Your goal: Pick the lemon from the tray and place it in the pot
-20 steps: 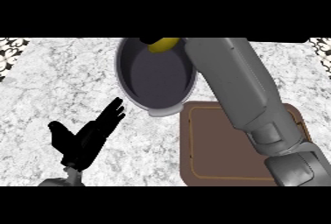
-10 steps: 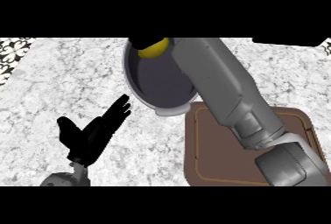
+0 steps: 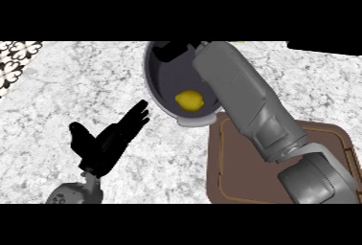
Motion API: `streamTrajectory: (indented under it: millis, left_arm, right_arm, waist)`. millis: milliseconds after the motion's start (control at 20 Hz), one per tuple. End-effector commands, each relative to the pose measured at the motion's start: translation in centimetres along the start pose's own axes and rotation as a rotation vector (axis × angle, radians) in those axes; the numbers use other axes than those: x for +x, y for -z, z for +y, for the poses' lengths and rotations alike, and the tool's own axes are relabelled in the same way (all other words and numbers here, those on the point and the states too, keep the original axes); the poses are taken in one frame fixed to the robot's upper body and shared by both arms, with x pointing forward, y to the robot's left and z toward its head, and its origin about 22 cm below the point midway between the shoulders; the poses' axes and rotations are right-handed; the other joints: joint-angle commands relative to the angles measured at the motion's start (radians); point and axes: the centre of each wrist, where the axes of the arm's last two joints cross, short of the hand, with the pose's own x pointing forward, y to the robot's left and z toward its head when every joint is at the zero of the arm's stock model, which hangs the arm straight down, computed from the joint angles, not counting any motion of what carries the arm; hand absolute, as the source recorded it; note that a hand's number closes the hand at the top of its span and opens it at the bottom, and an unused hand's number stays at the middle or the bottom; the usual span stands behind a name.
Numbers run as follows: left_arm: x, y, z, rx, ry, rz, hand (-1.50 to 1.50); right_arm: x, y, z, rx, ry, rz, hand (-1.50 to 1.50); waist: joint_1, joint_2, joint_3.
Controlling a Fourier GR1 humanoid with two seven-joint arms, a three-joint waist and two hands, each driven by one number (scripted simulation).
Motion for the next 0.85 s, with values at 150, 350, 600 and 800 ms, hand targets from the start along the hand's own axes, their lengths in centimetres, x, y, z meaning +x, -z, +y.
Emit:
streamTrajectory:
  millis: [150,350,600,800]
  left_arm:
    - [0.2,1.2,-0.3,-0.033,0.023,-0.006,0.0]
    - [0.7,1.1,-0.1,-0.04,0.011,-0.015,0.0]
    - [0.3,1.0,0.3,-0.014,0.017,0.004,0.0]
    - [-0.5,0.1,0.0,0.032,0.006,0.017,0.0]
  right_arm:
    - [-3.0,-0.5,0.7,-0.045,0.234,-0.009,-1.5]
    - [-2.8,-0.3,0.5,-0.106,0.313,-0.041,-1.5]
    - [-2.0,-0.1,0.3,-0.22,0.289,-0.06,-1.5]
    - [-3.7,-0.4,0.9,-0.249,0.31,-0.026,-1.5]
  waist:
    - [0.037,0.012,0.0]
    - [0.041,0.007,0.0]
    - [0.007,0.004,0.0]
    - [-0.026,-0.004,0.001]
